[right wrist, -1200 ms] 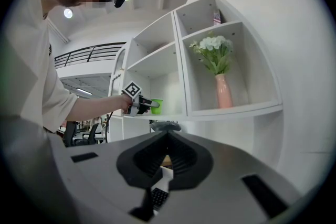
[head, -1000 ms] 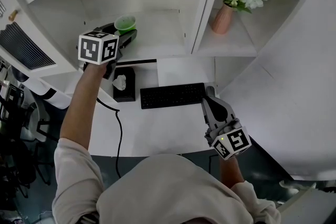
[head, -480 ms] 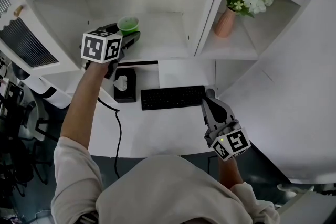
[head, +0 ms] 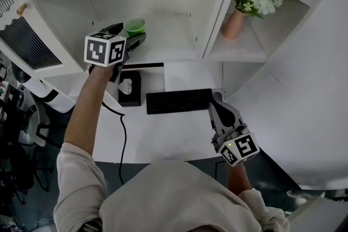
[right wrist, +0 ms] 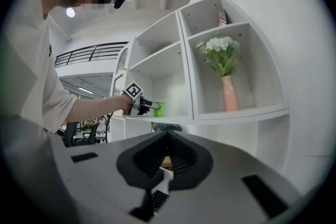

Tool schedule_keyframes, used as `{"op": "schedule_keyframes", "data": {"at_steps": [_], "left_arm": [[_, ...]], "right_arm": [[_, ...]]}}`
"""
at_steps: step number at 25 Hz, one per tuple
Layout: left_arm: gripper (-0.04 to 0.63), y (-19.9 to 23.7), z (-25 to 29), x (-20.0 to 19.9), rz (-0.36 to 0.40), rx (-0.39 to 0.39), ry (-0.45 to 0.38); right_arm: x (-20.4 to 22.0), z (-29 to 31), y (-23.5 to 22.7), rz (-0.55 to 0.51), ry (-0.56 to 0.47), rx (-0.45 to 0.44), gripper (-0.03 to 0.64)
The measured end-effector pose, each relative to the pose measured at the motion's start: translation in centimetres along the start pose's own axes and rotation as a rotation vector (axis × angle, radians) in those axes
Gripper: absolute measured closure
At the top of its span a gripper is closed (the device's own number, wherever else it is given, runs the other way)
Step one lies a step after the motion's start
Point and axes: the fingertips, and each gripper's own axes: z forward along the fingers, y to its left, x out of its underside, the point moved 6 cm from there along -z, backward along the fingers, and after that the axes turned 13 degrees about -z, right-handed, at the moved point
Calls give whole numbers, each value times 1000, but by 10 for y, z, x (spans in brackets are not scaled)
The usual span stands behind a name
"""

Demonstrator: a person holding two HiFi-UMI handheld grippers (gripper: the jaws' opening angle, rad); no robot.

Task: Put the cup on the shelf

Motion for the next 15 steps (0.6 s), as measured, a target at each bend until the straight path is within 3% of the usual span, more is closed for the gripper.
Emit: {"op": "schedule_keyframes", "data": {"at_steps": [12, 15], "left_arm": [[224, -8, -44, 1, -10, 37, -75], [259, -16, -61, 3, 2, 59, -99]], "right_arm": [[-12, 6, 19, -18, -8, -15, 612], [-16, 8, 25, -25, -13, -21, 612]]}}
